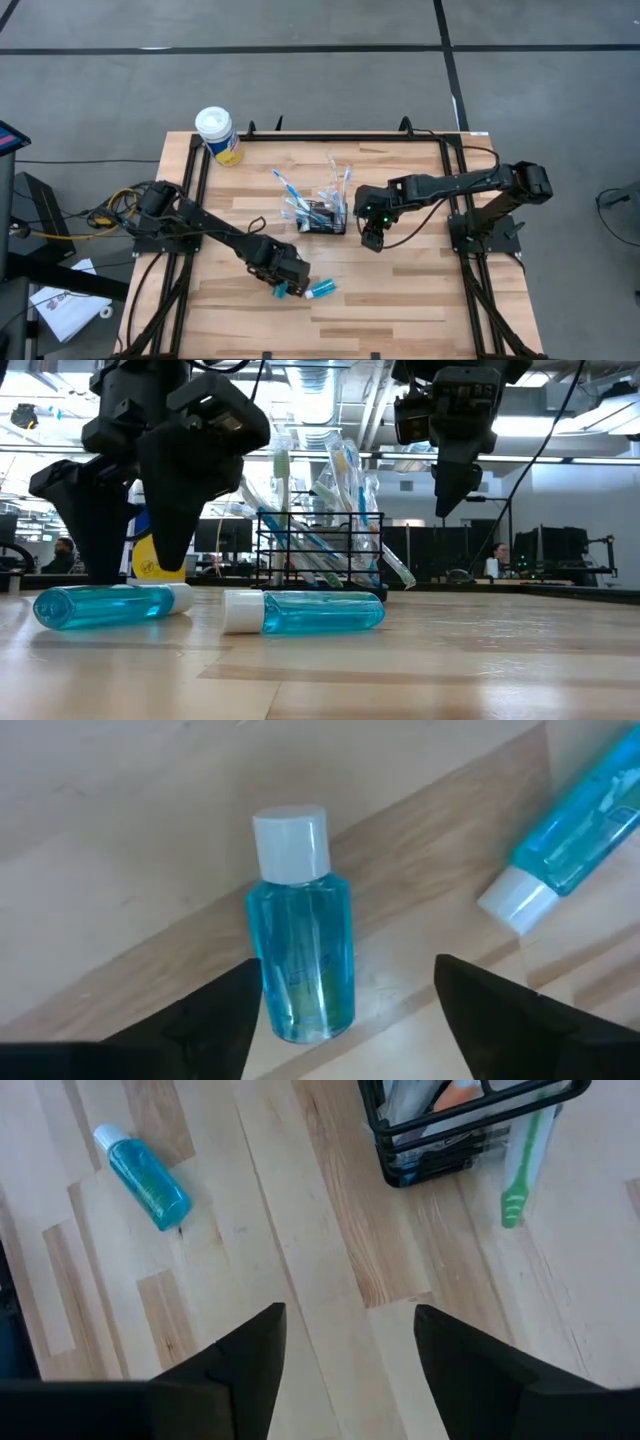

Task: Pick & Place toothbrushing station
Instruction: Put the blue mouthwash into the mesh

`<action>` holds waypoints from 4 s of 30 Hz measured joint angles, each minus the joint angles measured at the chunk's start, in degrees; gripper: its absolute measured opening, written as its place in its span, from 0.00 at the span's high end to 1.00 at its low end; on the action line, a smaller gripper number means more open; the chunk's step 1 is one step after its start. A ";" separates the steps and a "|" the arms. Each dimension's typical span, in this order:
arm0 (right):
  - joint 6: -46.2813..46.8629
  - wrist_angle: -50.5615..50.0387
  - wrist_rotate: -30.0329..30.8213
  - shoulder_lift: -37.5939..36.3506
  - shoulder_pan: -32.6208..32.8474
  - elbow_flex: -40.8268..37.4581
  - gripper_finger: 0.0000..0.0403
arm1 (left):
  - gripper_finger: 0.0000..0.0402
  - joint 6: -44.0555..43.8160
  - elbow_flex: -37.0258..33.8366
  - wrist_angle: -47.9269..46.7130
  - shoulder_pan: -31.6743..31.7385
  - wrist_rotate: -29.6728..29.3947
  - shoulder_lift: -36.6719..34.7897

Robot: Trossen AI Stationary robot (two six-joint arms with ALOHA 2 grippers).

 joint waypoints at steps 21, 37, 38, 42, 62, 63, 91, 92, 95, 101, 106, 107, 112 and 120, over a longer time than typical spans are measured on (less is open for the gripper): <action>-0.63 -0.04 -0.04 0.00 -1.16 0.02 0.50 | 0.37 0.00 -5.20 7.62 1.79 2.06 2.14; -1.07 -0.04 -0.04 0.00 -2.21 0.02 0.54 | 0.86 -0.06 -5.23 11.60 2.91 2.74 1.69; -1.36 -0.04 -0.04 0.00 -2.21 0.04 0.54 | 0.86 -0.02 -5.27 11.23 2.91 2.03 1.40; -1.53 -0.03 -0.04 0.01 -2.55 0.02 0.55 | 0.86 -0.23 -5.52 10.39 3.48 -1.72 -1.92; -0.16 0.90 -0.02 0.00 -3.69 0.02 0.56 | 0.86 6.94 -5.09 12.27 11.95 -25.62 -25.71; -0.04 1.10 -0.02 0.00 -3.69 0.02 0.56 | 0.86 7.62 -5.09 12.87 12.29 -25.60 -25.59; 2.17 2.16 -0.02 0.00 -4.42 0.02 0.56 | 0.86 23.24 -5.07 25.38 14.95 -33.74 -23.51; 2.41 2.15 -0.03 0.00 -4.42 0.02 0.56 | 0.86 25.29 -5.13 24.14 15.54 -34.36 -23.43; 2.43 1.98 -0.12 0.00 -4.42 0.02 0.56 | 0.86 32.69 -5.07 25.02 16.94 -37.04 -22.59; 2.90 1.51 -1.08 0.00 -4.44 0.03 0.56 | 0.86 37.95 -6.40 23.80 17.30 -36.88 -19.60; 2.99 1.43 -1.11 0.00 -4.44 0.04 0.57 | 0.86 39.37 -6.22 27.82 15.58 -36.99 -15.09; 2.99 1.33 -1.10 0.00 -4.44 0.04 0.57 | 0.86 39.41 -6.22 28.84 15.44 -37.06 -14.05; 3.02 1.03 -1.29 0.49 -4.44 0.00 0.57 | 0.86 39.38 -6.28 31.88 15.19 -37.35 -10.25; 3.02 0.84 -1.40 0.44 -4.46 0.04 0.57 | 0.87 41.09 -6.29 33.06 15.17 -37.54 -9.07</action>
